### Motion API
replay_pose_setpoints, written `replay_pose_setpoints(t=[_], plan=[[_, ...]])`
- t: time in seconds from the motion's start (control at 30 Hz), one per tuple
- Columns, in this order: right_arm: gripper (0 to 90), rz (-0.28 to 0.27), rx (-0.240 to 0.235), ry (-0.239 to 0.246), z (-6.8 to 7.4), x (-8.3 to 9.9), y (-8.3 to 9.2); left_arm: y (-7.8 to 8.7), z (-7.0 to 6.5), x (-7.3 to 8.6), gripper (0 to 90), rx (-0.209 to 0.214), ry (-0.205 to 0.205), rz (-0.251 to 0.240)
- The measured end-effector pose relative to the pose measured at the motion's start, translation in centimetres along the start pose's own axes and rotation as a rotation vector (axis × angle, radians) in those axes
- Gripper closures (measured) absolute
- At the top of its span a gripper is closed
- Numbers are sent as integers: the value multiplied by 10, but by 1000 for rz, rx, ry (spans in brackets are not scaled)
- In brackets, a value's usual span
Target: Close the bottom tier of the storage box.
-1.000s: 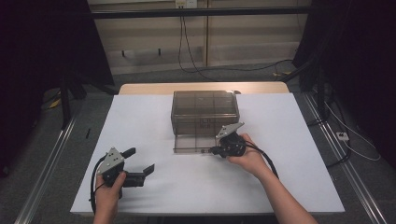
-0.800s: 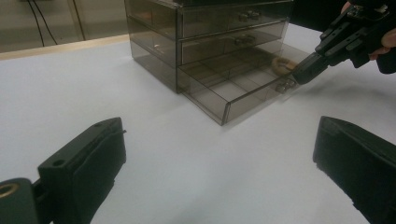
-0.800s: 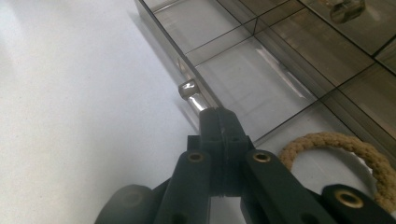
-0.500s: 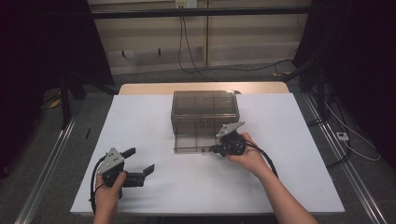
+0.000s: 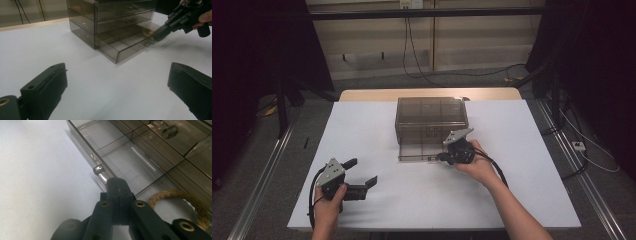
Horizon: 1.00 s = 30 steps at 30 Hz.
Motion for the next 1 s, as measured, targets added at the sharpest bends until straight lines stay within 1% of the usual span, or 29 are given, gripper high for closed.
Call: replay_pose_setpoints(t=[0.43, 0.5, 1.0], plan=[[900, -9, 33, -23, -11, -3, -3, 0, 0, 0, 27, 1, 1, 0], [900, -11, 36, -24, -12, -3, -4, 0, 0, 0, 27, 2, -5, 7], [900, -26, 55, -36, -18, -5, -11, 0, 0, 0, 27, 1, 1, -1]])
Point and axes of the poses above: each handheld gripper's, and its own axes: y roughly backward along the jaws, x roughly out of its underside, z roughly to its left, the point moved 8 cm from there along -y, roughly forward along the jaws, and after that the axes turned 12 degrees about x, right-handed, at the moved point
